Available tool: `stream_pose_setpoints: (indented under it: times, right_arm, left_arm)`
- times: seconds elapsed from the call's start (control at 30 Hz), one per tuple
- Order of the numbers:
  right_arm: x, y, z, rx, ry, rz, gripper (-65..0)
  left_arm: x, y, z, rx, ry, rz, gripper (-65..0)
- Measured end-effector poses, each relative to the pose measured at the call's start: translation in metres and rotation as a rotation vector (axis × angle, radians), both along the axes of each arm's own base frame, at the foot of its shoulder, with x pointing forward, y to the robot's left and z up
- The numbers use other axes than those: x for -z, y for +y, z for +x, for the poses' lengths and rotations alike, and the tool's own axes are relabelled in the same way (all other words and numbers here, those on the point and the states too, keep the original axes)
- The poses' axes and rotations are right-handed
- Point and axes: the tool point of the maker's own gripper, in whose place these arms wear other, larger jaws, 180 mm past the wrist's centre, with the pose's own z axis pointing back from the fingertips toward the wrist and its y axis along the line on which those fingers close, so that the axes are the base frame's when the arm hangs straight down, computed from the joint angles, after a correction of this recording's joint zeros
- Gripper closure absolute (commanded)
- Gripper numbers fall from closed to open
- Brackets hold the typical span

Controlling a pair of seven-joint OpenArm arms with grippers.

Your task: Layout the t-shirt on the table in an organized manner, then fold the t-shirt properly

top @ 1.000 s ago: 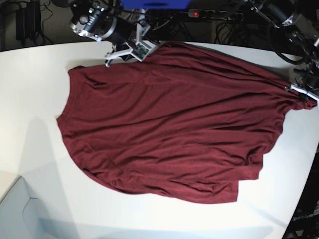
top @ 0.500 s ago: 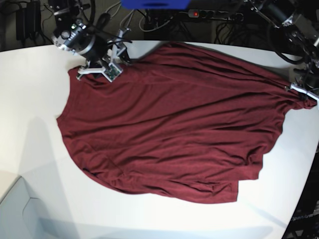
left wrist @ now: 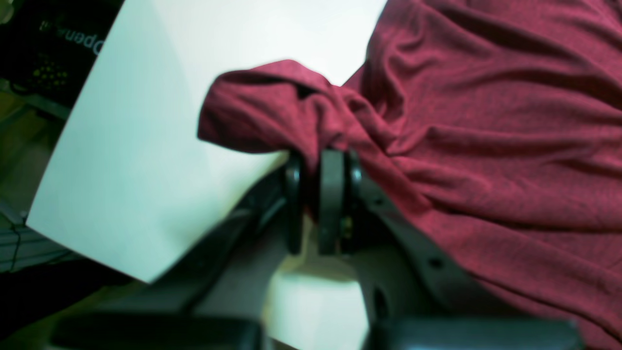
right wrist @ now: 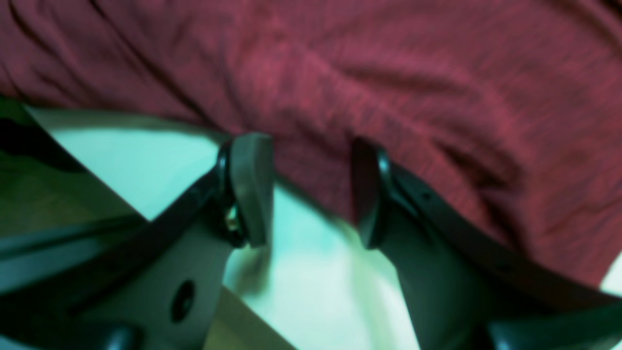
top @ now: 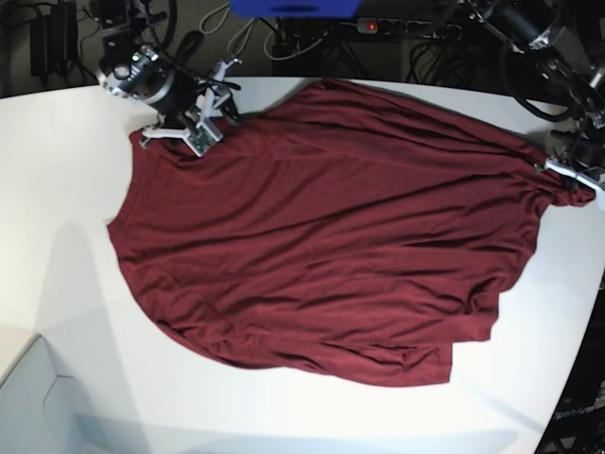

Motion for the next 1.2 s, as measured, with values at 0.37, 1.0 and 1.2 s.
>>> stream_pose_setpoints:
  times: [0.37,1.0,1.2]
  right_arm:
    - [0.001,0.003,0.000,0.002,-0.012,0.027,0.0]
    - [-0.035,0.001,0.025,-0.026,-0.127,0.001,0.0]
    - [-0.041,-0.001,0.047,-0.021,-0.168,0.000,0.0]
  left_arm:
    - [0.000,0.000,0.000,0.000,0.000,0.000,-0.2]
    - [0.000,0.001,-0.001,-0.005,-0.001,0.001,-0.2]
    - [0.000,0.002,-0.002,-0.005,0.002,0.001,-0.2]
